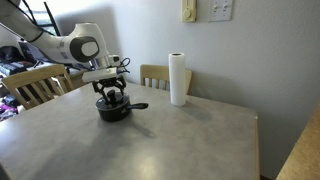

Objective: Put the lid on the pot on the table

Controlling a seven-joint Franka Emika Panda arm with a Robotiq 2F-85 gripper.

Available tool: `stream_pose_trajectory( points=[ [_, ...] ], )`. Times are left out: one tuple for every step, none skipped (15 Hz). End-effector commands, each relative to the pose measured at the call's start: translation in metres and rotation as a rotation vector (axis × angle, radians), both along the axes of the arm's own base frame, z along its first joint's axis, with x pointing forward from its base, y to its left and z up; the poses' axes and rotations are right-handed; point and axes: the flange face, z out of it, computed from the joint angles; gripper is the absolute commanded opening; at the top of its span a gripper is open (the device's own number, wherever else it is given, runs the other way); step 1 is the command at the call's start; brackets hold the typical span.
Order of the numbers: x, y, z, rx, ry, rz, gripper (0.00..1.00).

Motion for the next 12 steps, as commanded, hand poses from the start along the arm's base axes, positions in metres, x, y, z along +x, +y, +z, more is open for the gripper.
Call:
stream_pose_trajectory(
  points=[
    [0.002,0.003,-0.001,-0.011,0.016,0.001,0.73],
    [0.002,0.004,0.001,-0.007,0.018,0.004,0.67],
    [0.002,0.006,0.002,0.001,0.018,0.010,0.58],
    [0.002,0.007,0.004,0.002,0.017,0.015,0.52],
    [0.002,0.008,0.004,0.002,0.020,0.013,0.45],
    [0.002,0.009,0.006,0.003,0.020,0.015,0.39],
    [0.003,0.009,0.008,0.005,0.017,0.015,0.31],
    [0.003,0.009,0.010,0.006,0.017,0.015,0.24],
    [0.003,0.009,0.011,0.006,0.017,0.015,0.18],
    [0.003,0.010,0.011,0.007,0.022,0.015,0.14],
    [0.003,0.010,0.011,0.008,0.024,0.015,0.14],
    [0.002,0.010,0.012,0.008,0.026,0.014,0.14]
  ],
)
